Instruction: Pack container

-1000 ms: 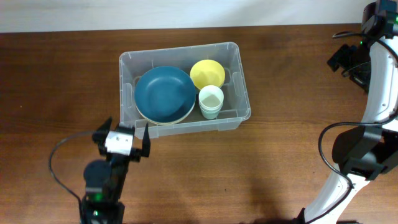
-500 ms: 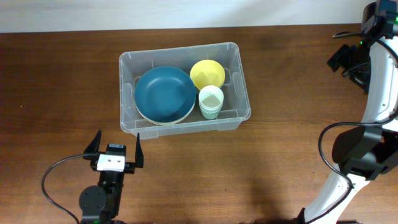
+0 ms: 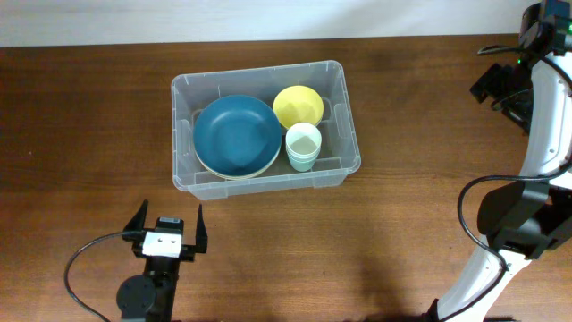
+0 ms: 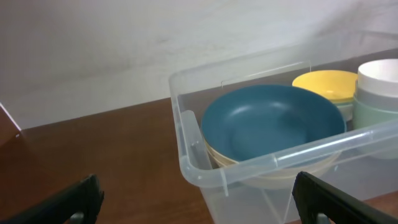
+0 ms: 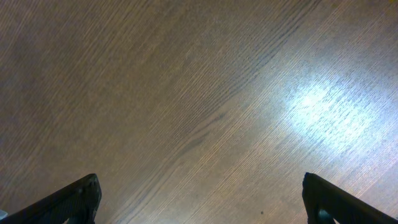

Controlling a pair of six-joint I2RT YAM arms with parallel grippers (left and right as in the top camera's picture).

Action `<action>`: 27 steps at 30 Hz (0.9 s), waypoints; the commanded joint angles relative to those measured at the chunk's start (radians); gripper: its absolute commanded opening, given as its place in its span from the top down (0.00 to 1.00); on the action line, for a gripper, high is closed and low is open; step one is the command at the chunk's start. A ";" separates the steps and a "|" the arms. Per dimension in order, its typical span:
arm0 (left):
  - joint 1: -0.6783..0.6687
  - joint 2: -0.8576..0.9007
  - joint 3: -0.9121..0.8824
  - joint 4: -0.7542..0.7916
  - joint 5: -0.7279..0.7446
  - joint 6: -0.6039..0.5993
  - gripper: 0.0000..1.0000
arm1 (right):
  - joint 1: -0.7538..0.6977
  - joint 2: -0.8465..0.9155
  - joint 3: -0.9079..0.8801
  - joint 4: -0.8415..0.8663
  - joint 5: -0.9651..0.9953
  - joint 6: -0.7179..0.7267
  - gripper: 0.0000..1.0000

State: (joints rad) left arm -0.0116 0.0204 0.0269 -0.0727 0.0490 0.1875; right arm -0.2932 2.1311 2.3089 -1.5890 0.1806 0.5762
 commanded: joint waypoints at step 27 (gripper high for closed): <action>0.034 -0.015 -0.018 -0.004 0.007 0.012 0.00 | -0.001 0.003 0.000 0.001 0.002 0.009 0.01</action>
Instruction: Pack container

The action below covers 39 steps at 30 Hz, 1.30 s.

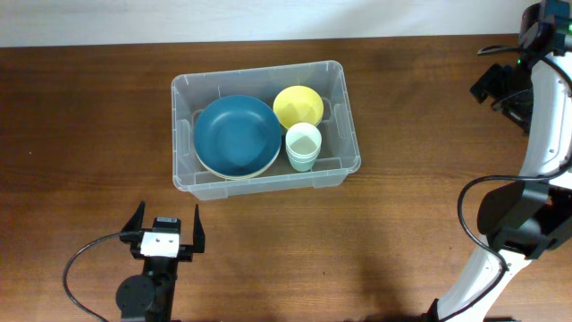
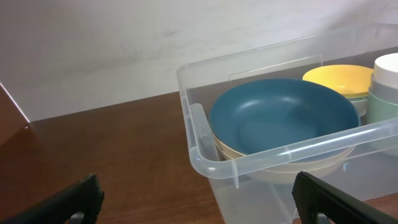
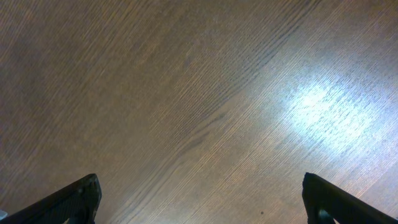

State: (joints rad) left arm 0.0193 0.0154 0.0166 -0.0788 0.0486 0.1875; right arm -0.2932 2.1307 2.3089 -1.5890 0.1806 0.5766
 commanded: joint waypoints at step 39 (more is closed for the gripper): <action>0.003 -0.010 -0.008 0.002 0.007 0.012 0.01 | 0.037 -0.086 -0.037 0.108 0.010 -0.003 0.01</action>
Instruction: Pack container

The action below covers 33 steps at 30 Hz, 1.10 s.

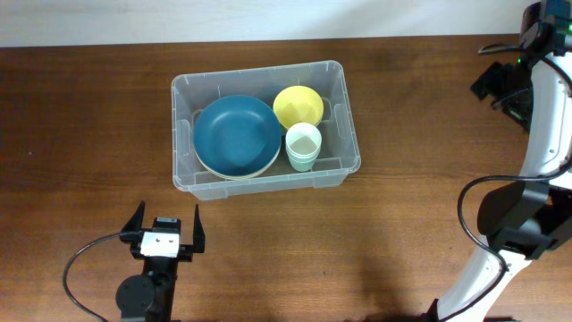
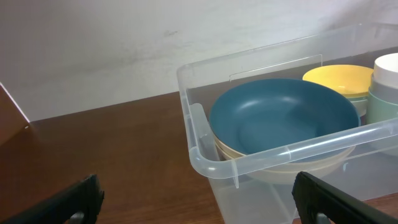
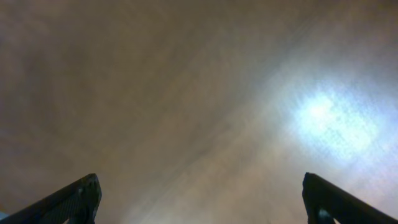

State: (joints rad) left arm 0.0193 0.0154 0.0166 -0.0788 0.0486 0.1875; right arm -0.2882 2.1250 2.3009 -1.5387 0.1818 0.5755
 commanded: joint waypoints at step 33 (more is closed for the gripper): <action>0.003 -0.010 -0.008 0.002 0.007 0.012 0.00 | 0.259 -1.618 -1.699 1.172 0.008 -0.274 0.01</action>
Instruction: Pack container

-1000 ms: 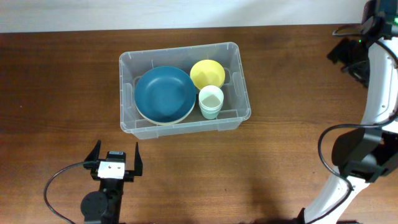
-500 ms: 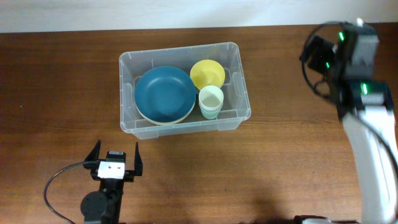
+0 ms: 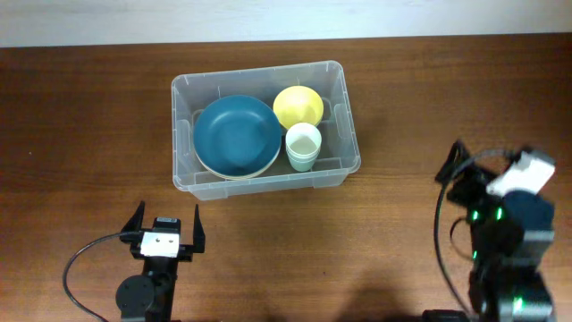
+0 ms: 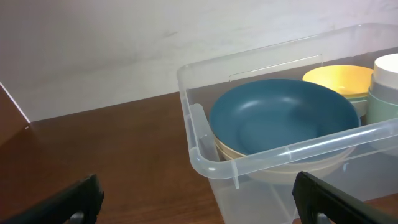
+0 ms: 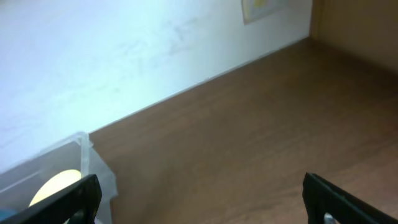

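Note:
A clear plastic container [image 3: 344,116] stands mid-table. Inside lie a blue plate [image 3: 236,134] on a cream plate, a yellow bowl [image 3: 298,105] and stacked pale cups [image 3: 303,146]. My left gripper [image 3: 167,224] is open in front of the container, a short way off, with nothing in it. In the left wrist view the left gripper [image 4: 196,202] faces the container's near left corner [image 4: 199,155] and the blue plate [image 4: 283,121]. My right gripper [image 3: 478,179] sits low at the table's right, open and empty. In the right wrist view the right gripper [image 5: 199,205] faces the wall, with the container's corner [image 5: 78,158] at the left edge.
The dark wooden table [image 3: 80,116] runs to a white wall [image 5: 124,50] at the back. The right arm's cable [image 3: 442,233] loops beside its base at the lower right. The left arm's cable [image 3: 76,268] curls at the lower left.
My right arm stood tall at the right edge with its camera facing the tabletop. Now it is folded low at the front right, looking across the table toward the wall. The left gripper is unmoved.
At first my open left gripper was slightly nearer the container; by 2.4 s ago it was a little further back and has stayed there. The right arm was raised at the far right, its view blurred 1.1 s ago, and now sits low. The container's contents are unchanged.

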Controlling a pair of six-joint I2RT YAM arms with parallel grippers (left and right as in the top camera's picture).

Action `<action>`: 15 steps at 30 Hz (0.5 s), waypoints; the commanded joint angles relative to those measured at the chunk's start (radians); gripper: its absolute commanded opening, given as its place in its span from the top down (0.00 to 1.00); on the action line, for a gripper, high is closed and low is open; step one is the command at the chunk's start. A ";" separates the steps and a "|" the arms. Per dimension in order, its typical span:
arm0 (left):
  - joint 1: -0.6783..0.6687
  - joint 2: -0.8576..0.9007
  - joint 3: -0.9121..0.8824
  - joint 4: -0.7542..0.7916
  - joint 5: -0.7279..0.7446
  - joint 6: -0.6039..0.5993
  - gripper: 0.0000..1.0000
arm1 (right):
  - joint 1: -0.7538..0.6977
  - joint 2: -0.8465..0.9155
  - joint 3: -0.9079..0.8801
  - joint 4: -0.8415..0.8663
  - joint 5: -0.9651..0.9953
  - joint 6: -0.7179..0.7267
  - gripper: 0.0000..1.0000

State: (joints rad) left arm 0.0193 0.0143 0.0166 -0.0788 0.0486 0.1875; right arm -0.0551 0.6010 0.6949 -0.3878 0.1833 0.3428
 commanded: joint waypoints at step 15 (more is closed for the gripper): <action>0.003 -0.009 -0.008 0.002 0.007 0.012 0.00 | 0.064 -0.460 -0.480 0.251 -0.155 -0.282 0.01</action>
State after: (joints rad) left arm 0.0193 0.0143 0.0166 -0.0792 0.0486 0.1875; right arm -0.0017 0.1745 0.2520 -0.1646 0.0685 0.1070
